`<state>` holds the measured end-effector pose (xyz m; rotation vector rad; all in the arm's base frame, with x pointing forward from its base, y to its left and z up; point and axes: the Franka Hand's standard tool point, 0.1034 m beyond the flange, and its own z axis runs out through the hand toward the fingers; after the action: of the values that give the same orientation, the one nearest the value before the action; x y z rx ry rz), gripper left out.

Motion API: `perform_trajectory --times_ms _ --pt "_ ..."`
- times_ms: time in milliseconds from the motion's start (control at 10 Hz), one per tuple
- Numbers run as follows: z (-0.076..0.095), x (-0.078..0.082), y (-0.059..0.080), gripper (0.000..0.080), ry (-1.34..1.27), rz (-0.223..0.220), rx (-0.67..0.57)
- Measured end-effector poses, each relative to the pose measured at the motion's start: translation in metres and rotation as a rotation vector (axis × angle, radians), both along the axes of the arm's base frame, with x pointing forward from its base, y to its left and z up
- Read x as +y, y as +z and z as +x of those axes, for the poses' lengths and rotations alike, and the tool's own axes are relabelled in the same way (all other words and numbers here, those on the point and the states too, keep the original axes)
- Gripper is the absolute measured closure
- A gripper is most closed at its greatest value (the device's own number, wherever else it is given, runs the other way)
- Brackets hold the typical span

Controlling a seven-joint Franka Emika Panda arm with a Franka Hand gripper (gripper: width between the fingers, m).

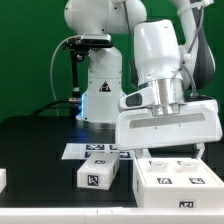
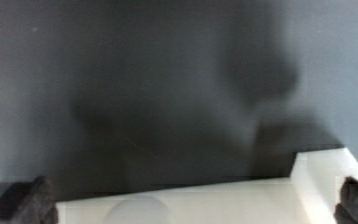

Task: Assemble cabinet

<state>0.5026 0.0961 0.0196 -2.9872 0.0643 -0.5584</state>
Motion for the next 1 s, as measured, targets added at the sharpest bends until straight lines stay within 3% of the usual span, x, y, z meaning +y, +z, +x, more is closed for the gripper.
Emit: perform_trajectory --times_ms 300,700,900,1000 --pt "0.010 -0.020 -0.007 0.0004 -0.006 -0.009 0.013" --pt "0.012 -0.016 -0.006 0.0004 -0.006 -0.007 0.010" --pt "0.012 -0.016 -0.006 0.0248 -0.005 -0.007 0.010" --pt "0.012 -0.016 -0.006 0.0248 -0.005 -0.007 0.010"
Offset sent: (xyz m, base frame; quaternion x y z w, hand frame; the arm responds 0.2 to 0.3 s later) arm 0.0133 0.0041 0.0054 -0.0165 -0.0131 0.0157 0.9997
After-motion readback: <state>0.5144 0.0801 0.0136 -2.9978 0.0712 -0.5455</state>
